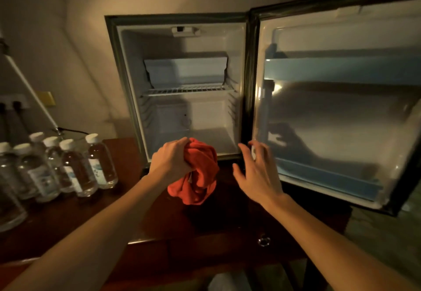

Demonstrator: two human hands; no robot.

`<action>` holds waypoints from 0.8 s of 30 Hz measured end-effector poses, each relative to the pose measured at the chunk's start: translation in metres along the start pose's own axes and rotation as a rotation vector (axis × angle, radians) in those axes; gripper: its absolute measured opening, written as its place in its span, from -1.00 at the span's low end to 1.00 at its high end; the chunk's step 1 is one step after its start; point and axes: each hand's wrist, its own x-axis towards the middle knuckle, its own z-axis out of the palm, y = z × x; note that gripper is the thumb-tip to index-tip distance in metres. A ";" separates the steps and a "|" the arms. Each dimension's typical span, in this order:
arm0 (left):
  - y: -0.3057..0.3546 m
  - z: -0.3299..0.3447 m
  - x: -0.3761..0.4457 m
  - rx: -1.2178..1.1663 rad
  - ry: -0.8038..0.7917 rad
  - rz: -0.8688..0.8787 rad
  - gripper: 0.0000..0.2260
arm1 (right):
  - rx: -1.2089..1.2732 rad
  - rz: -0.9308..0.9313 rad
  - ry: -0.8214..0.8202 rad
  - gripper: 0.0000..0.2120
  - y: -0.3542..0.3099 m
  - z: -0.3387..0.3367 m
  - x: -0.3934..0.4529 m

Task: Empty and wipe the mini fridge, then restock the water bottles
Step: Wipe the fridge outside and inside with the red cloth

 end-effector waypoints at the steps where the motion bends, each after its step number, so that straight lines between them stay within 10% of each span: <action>1: -0.001 -0.001 0.000 -0.010 0.004 -0.001 -0.58 | 0.096 -0.050 -0.022 -0.40 -0.009 0.004 0.001; 9: -0.017 -0.015 0.004 -0.138 0.053 -0.039 -0.58 | 0.529 -0.265 -0.217 0.13 -0.079 0.031 0.017; 16: -0.041 -0.028 -0.003 -0.295 0.105 0.023 -0.49 | 0.423 -0.262 0.074 -0.45 -0.120 0.061 0.048; 24: -0.114 -0.043 -0.018 -0.063 0.139 0.024 -0.37 | 0.367 -0.110 0.006 -0.36 -0.145 0.103 0.068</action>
